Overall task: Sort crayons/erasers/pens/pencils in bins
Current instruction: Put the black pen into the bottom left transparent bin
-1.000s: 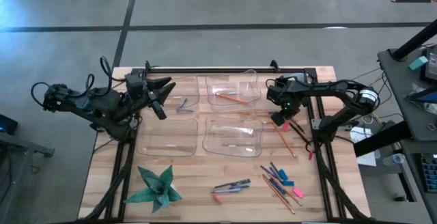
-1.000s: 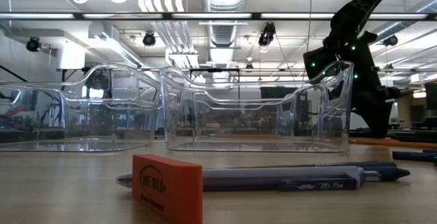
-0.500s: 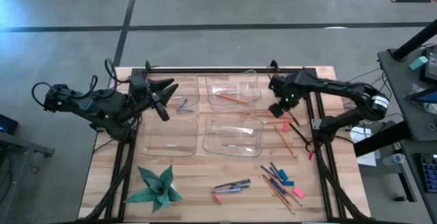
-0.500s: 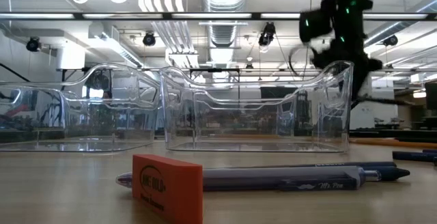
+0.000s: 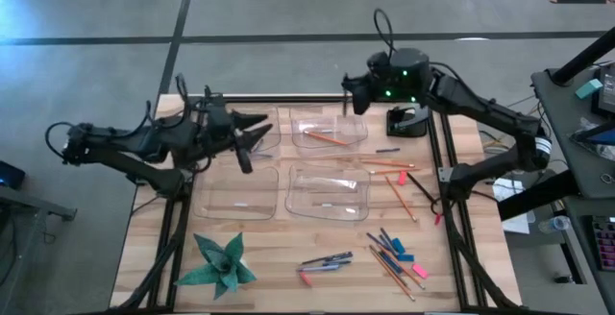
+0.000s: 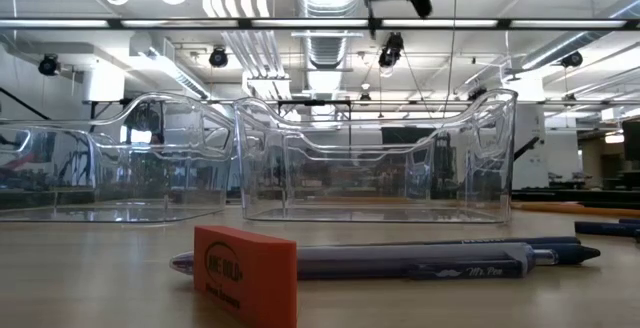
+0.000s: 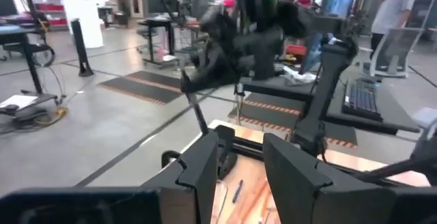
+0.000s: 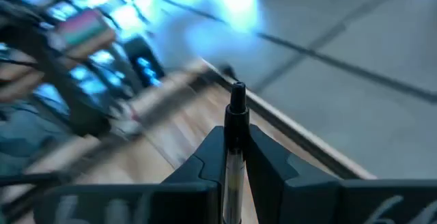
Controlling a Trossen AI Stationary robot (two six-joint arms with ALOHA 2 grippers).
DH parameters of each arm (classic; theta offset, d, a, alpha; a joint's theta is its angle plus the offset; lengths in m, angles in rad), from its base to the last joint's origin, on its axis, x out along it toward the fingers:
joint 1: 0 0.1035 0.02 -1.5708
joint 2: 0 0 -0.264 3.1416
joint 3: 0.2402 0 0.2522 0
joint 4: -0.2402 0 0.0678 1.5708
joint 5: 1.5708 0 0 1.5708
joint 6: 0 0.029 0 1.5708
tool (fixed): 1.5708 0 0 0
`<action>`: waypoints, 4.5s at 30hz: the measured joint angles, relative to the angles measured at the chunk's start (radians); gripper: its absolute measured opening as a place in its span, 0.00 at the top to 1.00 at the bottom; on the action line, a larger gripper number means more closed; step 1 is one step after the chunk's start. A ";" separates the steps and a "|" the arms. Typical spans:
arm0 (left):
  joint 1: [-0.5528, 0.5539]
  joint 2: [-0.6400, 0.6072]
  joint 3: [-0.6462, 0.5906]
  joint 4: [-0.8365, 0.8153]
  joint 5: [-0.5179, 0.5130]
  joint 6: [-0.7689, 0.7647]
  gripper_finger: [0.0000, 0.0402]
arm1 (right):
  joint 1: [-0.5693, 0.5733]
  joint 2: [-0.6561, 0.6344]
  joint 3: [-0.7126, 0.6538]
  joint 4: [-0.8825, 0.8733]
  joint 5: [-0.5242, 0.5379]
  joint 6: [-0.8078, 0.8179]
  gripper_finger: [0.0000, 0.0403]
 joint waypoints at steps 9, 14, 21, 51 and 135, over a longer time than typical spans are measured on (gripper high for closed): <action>0.097 0.064 0.004 0.030 0.212 -0.003 0.74 | 0.092 0.145 0.223 0.029 -0.058 -0.138 0.92; 0.110 0.073 0.015 0.047 0.216 0.030 0.74 | 0.131 0.230 0.301 0.023 -0.137 -0.159 0.92; 0.114 0.072 0.008 0.070 -0.167 0.101 0.74 | 0.138 0.307 0.409 0.013 -0.179 -0.180 0.92; 0.155 0.163 -0.003 0.175 -0.046 0.045 0.54 | 0.145 0.418 0.608 -0.101 -0.258 -0.289 0.92; 0.325 0.032 -0.203 -0.918 0.889 -0.242 0.94 | 0.407 0.234 0.002 -1.169 0.044 0.480 0.50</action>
